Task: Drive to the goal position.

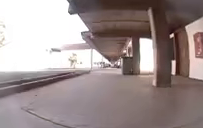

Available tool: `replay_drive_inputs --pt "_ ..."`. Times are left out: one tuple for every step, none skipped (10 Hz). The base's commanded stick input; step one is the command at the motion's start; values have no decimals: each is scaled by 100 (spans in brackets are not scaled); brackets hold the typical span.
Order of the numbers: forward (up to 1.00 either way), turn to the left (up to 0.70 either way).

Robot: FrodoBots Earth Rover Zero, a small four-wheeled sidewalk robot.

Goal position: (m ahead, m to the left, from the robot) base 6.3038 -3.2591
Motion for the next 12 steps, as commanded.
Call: replay_drive_inputs --pt "50 0" --pt "50 0" --pt "50 0" --pt "50 0" --pt "50 0" --pt "50 0" --pt "50 0" --pt "50 0" --pt "50 0" --pt "50 0" --pt "50 0" --pt "50 0"
